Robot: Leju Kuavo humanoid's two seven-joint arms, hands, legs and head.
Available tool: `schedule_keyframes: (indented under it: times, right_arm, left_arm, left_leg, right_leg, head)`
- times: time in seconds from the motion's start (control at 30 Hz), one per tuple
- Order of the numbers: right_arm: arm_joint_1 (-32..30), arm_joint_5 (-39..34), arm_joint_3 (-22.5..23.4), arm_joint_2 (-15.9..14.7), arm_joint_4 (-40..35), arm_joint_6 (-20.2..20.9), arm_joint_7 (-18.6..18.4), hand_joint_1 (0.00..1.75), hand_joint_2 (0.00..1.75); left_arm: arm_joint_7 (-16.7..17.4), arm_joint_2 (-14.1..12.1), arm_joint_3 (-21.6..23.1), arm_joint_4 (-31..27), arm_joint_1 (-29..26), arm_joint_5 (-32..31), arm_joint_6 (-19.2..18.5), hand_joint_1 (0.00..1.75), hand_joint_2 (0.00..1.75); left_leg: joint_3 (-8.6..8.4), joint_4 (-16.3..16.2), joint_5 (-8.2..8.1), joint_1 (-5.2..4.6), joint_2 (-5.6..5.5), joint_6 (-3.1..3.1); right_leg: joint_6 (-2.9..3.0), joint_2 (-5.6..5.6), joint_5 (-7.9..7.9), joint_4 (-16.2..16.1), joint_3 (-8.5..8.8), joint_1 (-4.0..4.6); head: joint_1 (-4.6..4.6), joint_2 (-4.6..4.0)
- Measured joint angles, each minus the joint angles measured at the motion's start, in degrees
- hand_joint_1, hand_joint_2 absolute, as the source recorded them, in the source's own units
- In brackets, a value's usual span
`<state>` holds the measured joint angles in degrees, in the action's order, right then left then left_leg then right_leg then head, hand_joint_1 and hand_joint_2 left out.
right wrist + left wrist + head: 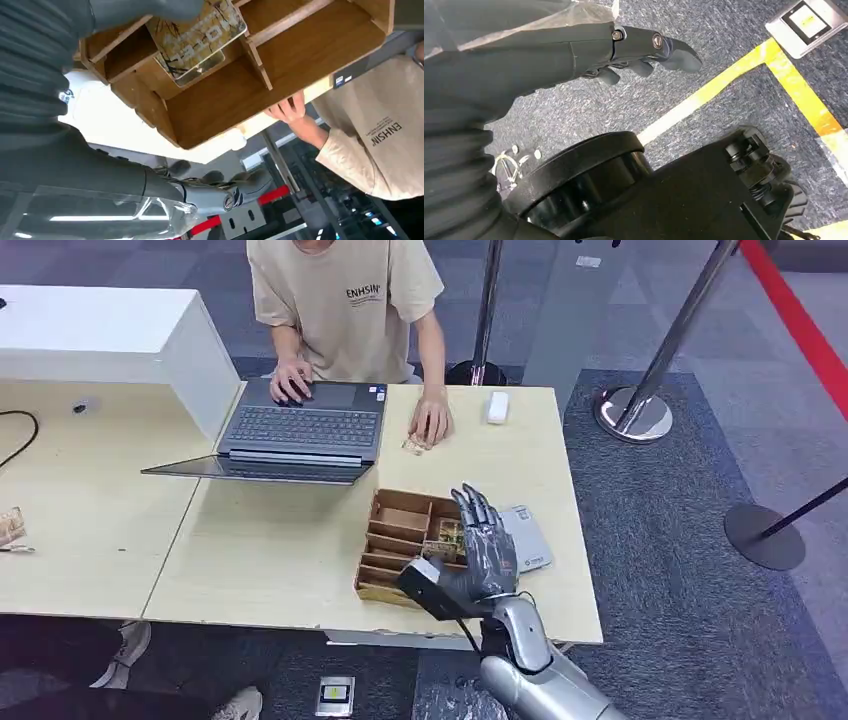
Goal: Pass the card to the sensor for recognition and then transmit it.
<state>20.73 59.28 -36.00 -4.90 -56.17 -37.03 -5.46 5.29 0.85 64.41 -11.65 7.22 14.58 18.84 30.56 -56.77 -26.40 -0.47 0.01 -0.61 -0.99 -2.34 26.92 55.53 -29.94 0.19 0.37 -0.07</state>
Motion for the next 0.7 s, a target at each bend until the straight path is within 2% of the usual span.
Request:
schedule_keyframes:
  times: [0.1, 0.13, 0.17, 0.2, 0.23, 0.27, 0.3, 0.47, 0.57, 0.63, 0.67, 0.7]
  right_arm:
    - [0.0, 0.0, -0.5, -0.3, 0.0, 0.0, 0.0, 0.44, 1.75]
    - [0.0, 0.0, -0.7, -0.4, 0.0, 0.0, 0.0, 0.66, 1.75]
    - [0.0, 0.1, -0.8, -0.4, 0.0, 0.0, 0.0, 0.66, 1.75]
    - [0.1, 0.2, -1.1, -0.5, 0.0, 0.0, 0.0, 0.91, 1.75]
    - [0.1, 0.2, -1.2, -0.6, 0.0, 0.0, 0.0, 0.82, 1.75]
    - [0.2, 0.2, -1.4, -0.7, 0.1, 0.0, 0.0, 0.82, 1.75]
    - [0.3, 0.3, -1.6, -0.8, 0.1, 0.0, -0.2, 0.70, 1.75]
    - [0.7, 1.8, -2.6, -1.5, 0.5, 1.3, -1.1, 0.54, 1.75]
    - [0.8, 2.3, -3.1, -2.1, 0.6, 2.4, -1.4, 0.65, 1.75]
    - [0.8, 2.3, -3.4, -2.6, 0.6, 3.0, -1.7, 0.82, 1.75]
    - [0.9, 2.3, -3.5, -2.9, 0.6, 3.1, -1.7, 0.82, 1.75]
    - [0.9, 2.2, -3.6, -3.0, 0.6, 3.3, -1.8, 0.99, 1.75]
  left_arm:
    - [0.0, 0.0, 0.0, 0.0, 0.0, 0.0, 0.0, 0.00, 1.75]
    - [-0.1, 0.0, 0.0, 0.0, 0.0, 0.0, 0.1, 0.00, 1.75]
    - [-0.1, 0.0, 0.0, 0.0, 0.0, 0.0, 0.1, 0.00, 1.75]
    - [-0.1, 0.0, 0.0, 0.0, 0.0, 0.0, 0.1, 0.00, 1.75]
    - [-0.1, 0.0, 0.0, 0.0, 0.0, -0.1, 0.2, 0.00, 1.75]
    - [-0.1, 0.0, 0.0, 0.0, 0.0, -0.1, 0.2, 0.00, 1.75]
    - [-0.2, 0.0, 0.0, 0.0, 0.0, -0.1, 0.2, 0.00, 1.75]
    - [-0.2, 0.0, 0.1, 0.0, 0.0, -0.4, 0.8, 0.00, 1.75]
    - [-0.3, 0.0, 0.1, 0.0, 0.0, -0.2, 0.8, 0.00, 1.75]
    - [-0.5, 0.0, 0.1, 0.0, 0.0, -0.2, 0.8, 0.00, 1.75]
    - [-0.6, 0.0, 0.1, 0.0, 0.0, -0.2, 0.9, 0.00, 1.75]
    - [-0.7, 0.0, 0.1, 0.0, 0.0, -0.2, 0.9, 0.00, 1.75]
  left_leg:
    - [0.00, 0.0, 0.00, 0.00, 0.00, 0.00]
    - [0.00, 0.0, 0.00, 0.00, 0.00, 0.00]
    - [0.00, 0.0, 0.00, 0.00, 0.00, 0.00]
    - [0.00, 0.0, 0.00, 0.00, 0.00, 0.00]
    - [0.00, 0.0, 0.00, 0.00, 0.00, 0.00]
    - [0.00, 0.0, 0.00, 0.00, 0.00, 0.00]
    - [0.00, 0.0, 0.00, 0.00, 0.00, 0.00]
    - [0.00, 0.0, 0.00, 0.00, 0.00, 0.00]
    - [0.00, 0.0, 0.00, 0.00, 0.00, 0.00]
    - [0.00, 0.0, 0.00, -0.01, 0.00, 0.00]
    - [0.00, 0.0, 0.00, -0.01, 0.00, 0.00]
    - [0.00, 0.0, 0.00, -0.01, 0.00, 0.00]
  right_leg:
    - [0.00, 0.00, 0.00, 0.0, 0.00, 0.00]
    - [0.00, 0.00, 0.00, 0.0, 0.00, 0.00]
    - [0.00, 0.00, 0.00, 0.0, 0.00, 0.00]
    - [0.00, 0.00, 0.00, 0.0, 0.00, 0.00]
    - [0.00, 0.00, 0.00, 0.0, 0.00, 0.00]
    - [0.00, 0.00, 0.00, 0.0, 0.00, 0.00]
    - [0.00, 0.00, 0.00, 0.0, 0.00, 0.00]
    - [0.00, 0.00, 0.00, 0.0, 0.00, 0.00]
    - [0.00, 0.00, 0.00, 0.0, 0.00, 0.00]
    - [0.00, 0.00, 0.00, 0.0, 0.00, -0.01]
    - [0.00, 0.00, 0.00, 0.0, 0.00, 0.00]
    - [0.00, 0.00, 0.00, 0.0, 0.00, 0.00]
  head:
    - [0.00, 0.00]
    - [0.00, 0.00]
    - [0.00, 0.00]
    - [0.00, 0.00]
    - [0.00, 0.00]
    - [0.00, 0.00]
    - [0.00, 0.00]
    - [-0.02, 0.00]
    - [0.00, 0.00]
    - [0.00, 0.00]
    - [0.00, 0.00]
    - [0.00, 0.00]
